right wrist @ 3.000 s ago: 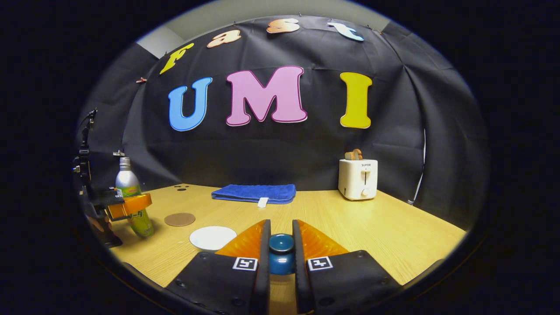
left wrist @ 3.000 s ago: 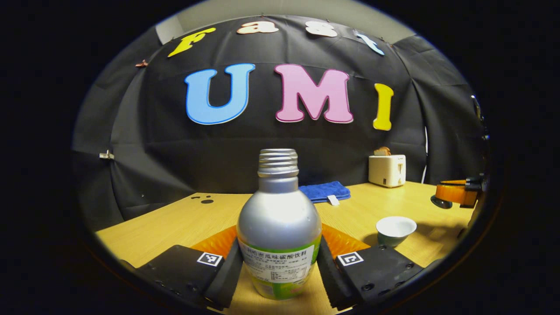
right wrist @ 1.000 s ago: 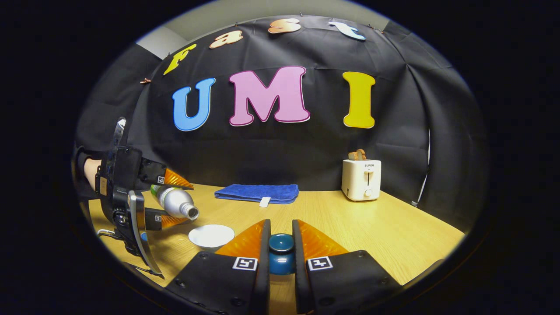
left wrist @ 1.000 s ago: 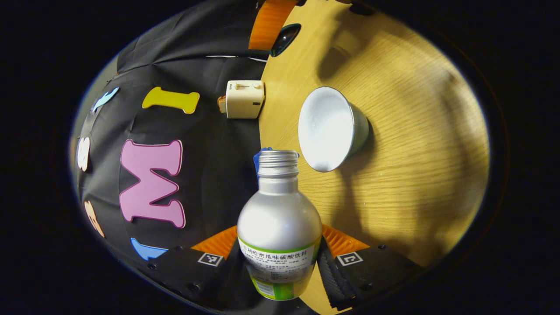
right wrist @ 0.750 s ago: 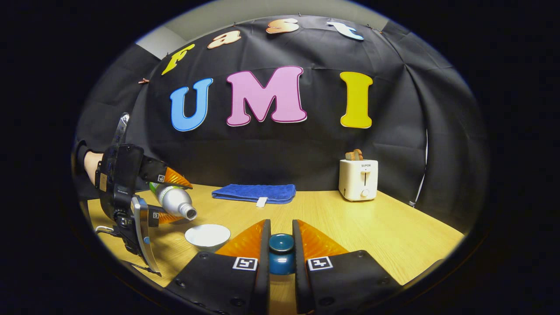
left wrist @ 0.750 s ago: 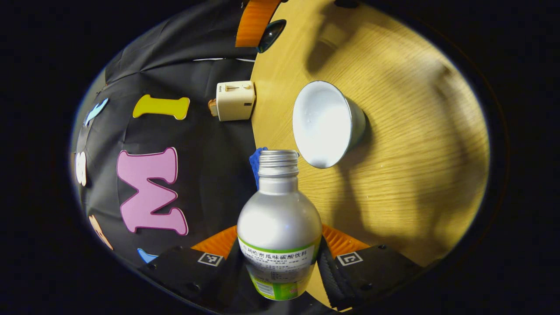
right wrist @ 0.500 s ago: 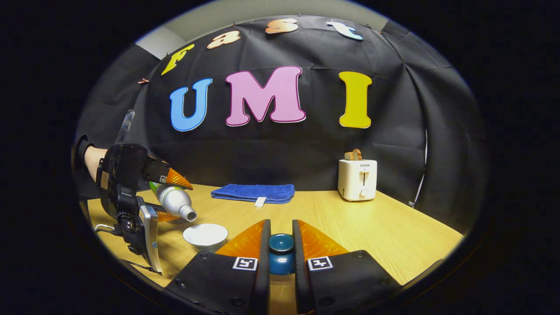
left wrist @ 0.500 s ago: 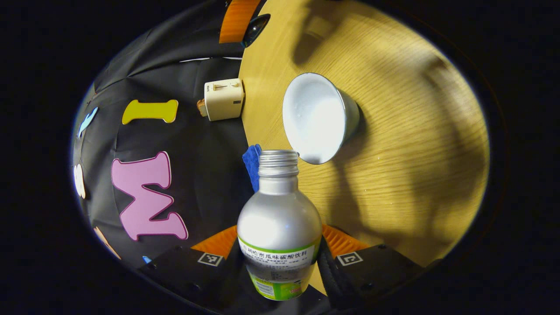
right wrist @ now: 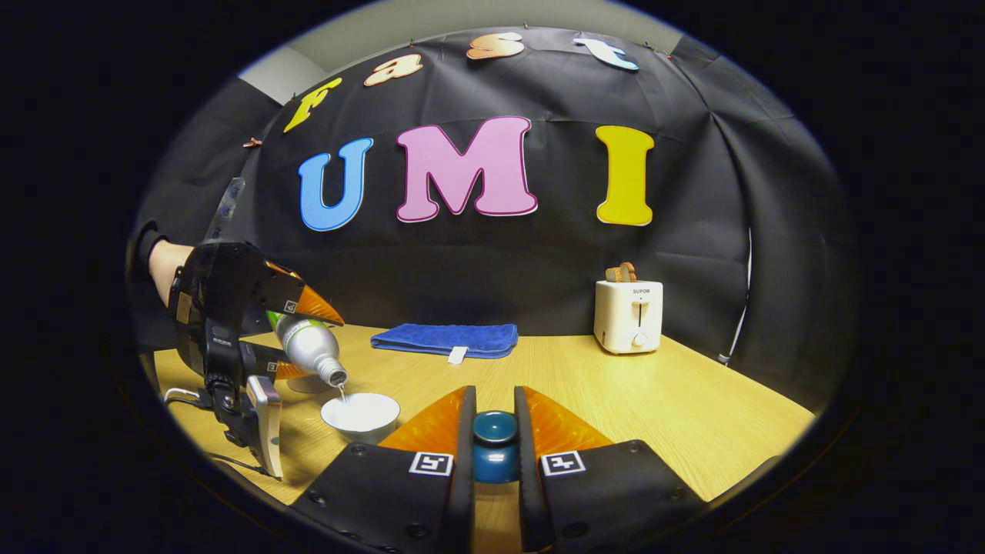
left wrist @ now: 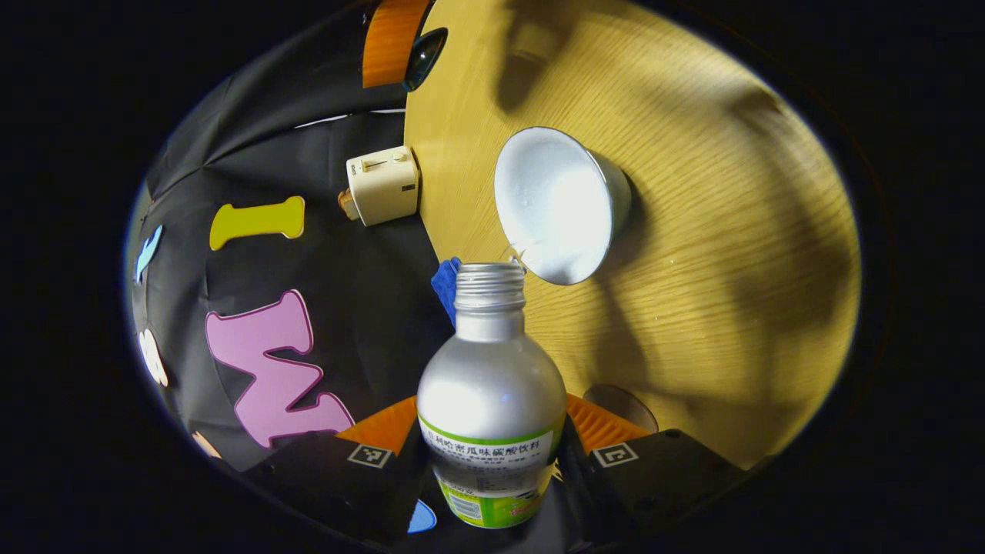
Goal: Open the teacup lid with one hand, grasp the water bottle and pour water into the teacup with the other hand; after pouring, place the water bottle on the coaster and then close the teacup lid.
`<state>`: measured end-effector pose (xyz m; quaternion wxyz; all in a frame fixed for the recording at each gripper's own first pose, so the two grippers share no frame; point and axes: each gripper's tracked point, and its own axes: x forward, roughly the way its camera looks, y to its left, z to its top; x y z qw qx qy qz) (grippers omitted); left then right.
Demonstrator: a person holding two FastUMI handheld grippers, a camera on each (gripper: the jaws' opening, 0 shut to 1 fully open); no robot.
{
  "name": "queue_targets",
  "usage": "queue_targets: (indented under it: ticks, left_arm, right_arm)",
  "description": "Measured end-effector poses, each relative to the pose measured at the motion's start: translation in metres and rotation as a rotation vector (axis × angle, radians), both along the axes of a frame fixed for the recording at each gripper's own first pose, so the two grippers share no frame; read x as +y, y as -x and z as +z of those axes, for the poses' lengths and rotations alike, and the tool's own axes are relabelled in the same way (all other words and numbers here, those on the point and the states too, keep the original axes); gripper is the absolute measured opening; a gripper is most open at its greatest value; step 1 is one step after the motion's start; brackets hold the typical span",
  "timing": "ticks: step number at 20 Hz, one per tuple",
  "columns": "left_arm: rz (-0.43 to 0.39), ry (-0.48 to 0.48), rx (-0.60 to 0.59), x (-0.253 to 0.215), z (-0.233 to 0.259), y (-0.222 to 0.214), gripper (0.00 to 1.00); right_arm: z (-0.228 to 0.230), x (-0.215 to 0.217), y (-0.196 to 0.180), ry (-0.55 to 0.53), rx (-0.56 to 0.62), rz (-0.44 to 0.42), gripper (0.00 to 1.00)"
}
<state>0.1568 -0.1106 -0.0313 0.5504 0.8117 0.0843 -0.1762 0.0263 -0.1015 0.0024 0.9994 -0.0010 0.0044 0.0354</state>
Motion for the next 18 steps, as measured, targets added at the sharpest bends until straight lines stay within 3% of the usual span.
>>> queue_targets:
  ticks: [18]
  left_arm:
    - [-0.043,-0.123,-0.032,0.0002,0.0050,0.0017,0.81]
  right_arm:
    - [0.0012,-0.0005,0.0001,-0.001,0.000,-0.003,0.27]
